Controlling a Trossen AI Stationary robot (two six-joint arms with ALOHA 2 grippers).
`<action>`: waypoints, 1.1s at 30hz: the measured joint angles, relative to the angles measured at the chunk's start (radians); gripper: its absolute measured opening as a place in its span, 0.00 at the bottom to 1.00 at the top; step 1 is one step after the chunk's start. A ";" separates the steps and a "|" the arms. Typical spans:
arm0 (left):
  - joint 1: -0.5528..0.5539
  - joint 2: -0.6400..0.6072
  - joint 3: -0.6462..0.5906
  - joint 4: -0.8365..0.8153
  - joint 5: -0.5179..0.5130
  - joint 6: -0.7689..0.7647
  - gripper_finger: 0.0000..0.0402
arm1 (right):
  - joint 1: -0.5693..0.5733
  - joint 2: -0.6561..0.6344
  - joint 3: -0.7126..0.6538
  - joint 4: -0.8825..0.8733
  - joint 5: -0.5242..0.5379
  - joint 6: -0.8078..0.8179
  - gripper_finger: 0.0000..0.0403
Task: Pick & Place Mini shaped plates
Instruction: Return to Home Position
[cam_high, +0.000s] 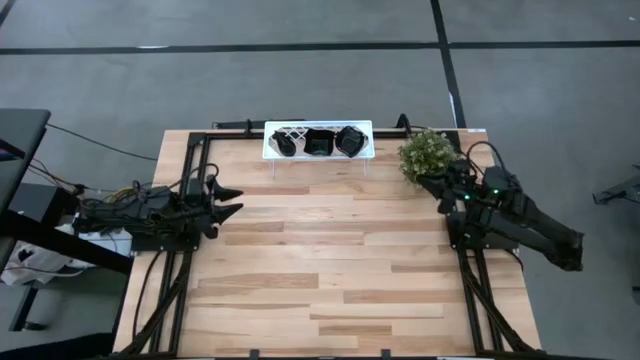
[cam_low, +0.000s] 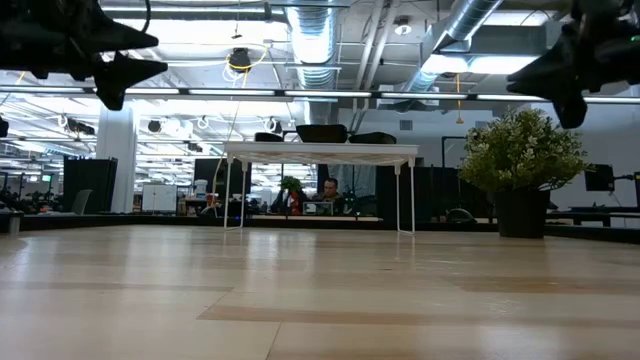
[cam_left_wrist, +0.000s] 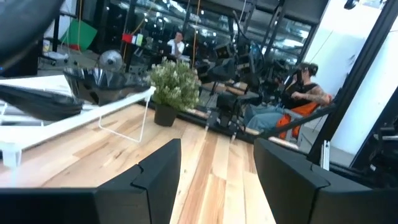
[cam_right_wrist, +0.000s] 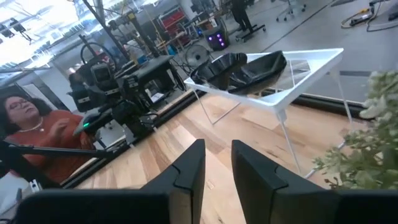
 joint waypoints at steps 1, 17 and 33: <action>0.000 0.001 -0.003 -0.002 0.000 0.000 0.51 | 0.000 0.000 -0.016 0.021 0.000 0.006 0.18; 0.000 0.007 -0.057 0.012 0.000 0.024 0.51 | 0.000 0.002 -0.225 0.258 0.007 0.011 0.18; 0.000 0.007 -0.098 0.038 0.001 0.034 0.51 | 0.000 0.002 -0.277 0.381 0.045 -0.014 0.18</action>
